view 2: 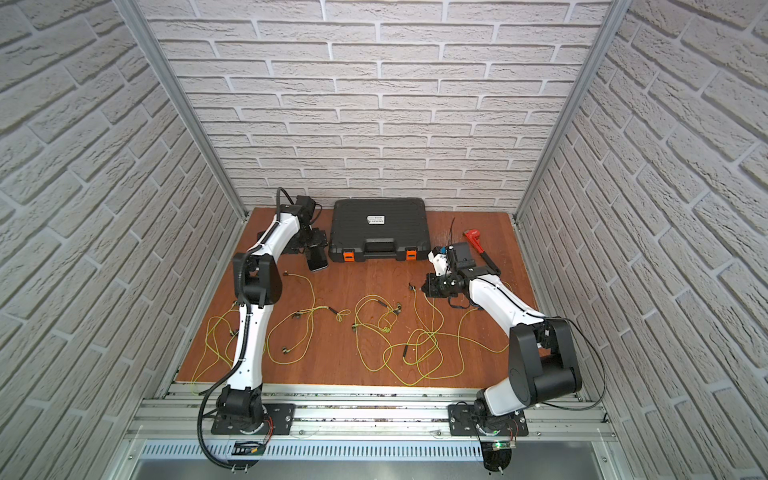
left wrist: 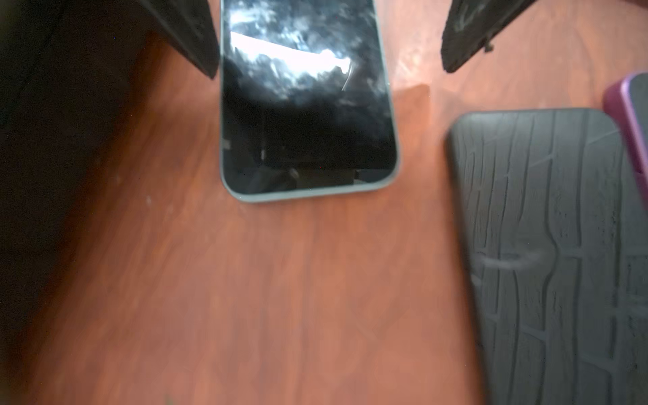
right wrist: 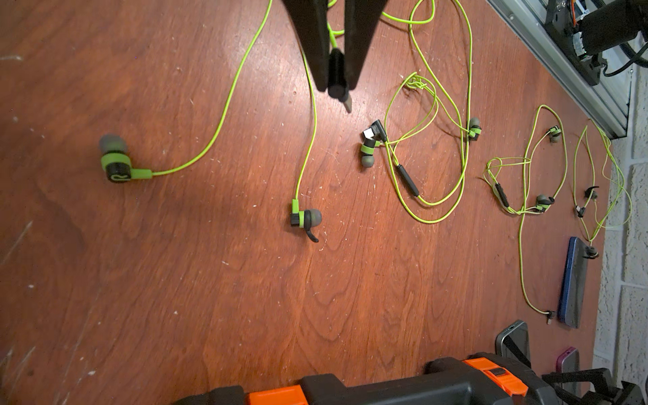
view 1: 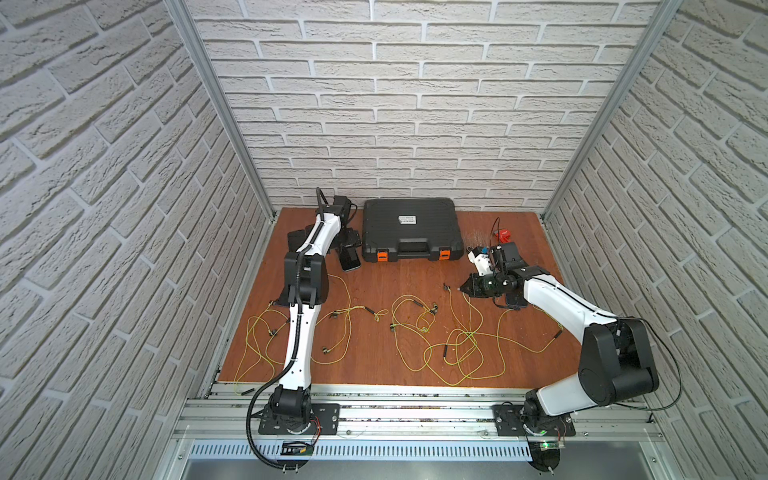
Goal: Plug wired earphones into phones
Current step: Pick up the phone at the center of the board.
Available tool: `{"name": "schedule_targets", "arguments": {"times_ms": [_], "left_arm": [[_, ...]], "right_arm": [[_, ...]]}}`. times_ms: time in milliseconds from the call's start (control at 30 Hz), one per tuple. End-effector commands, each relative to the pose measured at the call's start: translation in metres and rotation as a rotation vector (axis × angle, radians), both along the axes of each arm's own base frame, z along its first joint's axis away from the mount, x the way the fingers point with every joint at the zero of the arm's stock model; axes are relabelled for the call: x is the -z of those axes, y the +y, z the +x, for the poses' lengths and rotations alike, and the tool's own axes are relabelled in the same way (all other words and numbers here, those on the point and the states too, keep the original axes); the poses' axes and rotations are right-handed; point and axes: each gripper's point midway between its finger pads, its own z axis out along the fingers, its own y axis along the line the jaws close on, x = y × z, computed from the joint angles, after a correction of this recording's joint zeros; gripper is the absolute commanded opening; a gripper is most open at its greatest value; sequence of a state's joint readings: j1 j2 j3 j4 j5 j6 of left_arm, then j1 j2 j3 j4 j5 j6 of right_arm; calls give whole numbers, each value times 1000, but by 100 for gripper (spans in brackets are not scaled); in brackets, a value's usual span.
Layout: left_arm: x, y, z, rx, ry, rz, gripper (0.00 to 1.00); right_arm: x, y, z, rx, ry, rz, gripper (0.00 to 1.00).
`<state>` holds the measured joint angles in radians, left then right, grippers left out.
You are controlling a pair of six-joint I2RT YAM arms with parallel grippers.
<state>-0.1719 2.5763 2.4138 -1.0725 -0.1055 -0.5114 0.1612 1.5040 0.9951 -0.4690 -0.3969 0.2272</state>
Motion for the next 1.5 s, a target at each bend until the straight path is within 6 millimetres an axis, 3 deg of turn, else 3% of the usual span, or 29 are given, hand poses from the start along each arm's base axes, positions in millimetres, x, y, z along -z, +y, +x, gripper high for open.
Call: {"name": "schedule_targets", "arguments": {"times_ms": [0,300,533,700,800,933,1200,1467], "left_arm": [[20,-10,-16,53,86,30,98],[44,-5,-51,100,226,94,98],[47,-3,-74,91,260,72,92],[48,-4,-87,76,264,17,81],[47,0,-92,61,261,2,85],[48,9,-91,8,243,-55,88],[52,13,-74,-54,227,-66,84],[61,14,-52,22,248,-28,86]], "right_arm": [[3,0,-2,-16,-12,-11,6],[7,-2,-3,-14,-9,-24,6],[6,-3,-2,-12,-8,-25,6],[5,-2,-2,-13,-8,-26,6],[4,-3,-3,-11,-8,-28,6],[3,-4,-3,-10,-7,-32,6],[1,-2,-3,-4,-12,-21,6],[-1,-4,-6,-9,-14,-34,6]]}}
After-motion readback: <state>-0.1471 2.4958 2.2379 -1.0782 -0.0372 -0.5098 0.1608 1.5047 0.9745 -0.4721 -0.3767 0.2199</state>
